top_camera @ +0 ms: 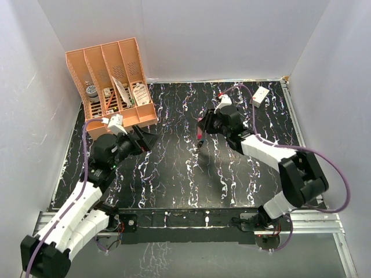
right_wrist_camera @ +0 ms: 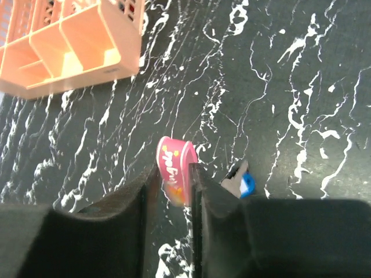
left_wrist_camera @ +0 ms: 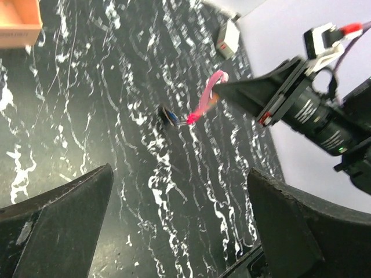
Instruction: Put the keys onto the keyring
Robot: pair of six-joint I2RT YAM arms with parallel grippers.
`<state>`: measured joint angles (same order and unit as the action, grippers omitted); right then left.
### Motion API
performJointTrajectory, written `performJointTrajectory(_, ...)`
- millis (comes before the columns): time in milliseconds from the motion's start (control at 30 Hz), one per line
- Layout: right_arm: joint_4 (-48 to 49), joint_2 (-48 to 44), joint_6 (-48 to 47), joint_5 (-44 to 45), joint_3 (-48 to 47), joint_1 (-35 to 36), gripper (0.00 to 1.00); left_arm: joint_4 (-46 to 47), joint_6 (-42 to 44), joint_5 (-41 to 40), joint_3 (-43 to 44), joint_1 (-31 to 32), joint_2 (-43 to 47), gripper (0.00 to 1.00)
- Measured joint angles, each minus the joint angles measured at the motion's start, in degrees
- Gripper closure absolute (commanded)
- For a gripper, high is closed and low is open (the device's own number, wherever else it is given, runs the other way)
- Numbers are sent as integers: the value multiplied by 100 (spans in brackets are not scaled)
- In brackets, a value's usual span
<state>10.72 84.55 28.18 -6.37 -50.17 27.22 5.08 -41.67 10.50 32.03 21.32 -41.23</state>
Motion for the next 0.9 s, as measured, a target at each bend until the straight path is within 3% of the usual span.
performJointTrajectory(100, 111, 525, -24, 11, -254, -68, 39, -7, 35, 61, 9, 0, -501, 1)
performJointTrajectory(300, 577, 739, -133, 164, -422, -223, 32, 55, 170, 70, 11, 0, -671, 1)
performJointTrajectory(433, 850, 210, -188, 437, -302, -260, 30, 125, 267, 39, 28, 0, -485, 1)
performJointTrajectory(533, 951, -538, -219, 669, 13, -264, 21, 68, 310, 17, 103, 0, -485, 1)
performJointTrajectory(633, 868, -1263, -251, 933, 179, -264, 2, 66, 339, -2, 164, 0, -492, 1)
performJointTrajectory(900, -129, -2304, -216, 1908, 175, -264, 2, 131, 337, -68, 166, 0, -494, 1)
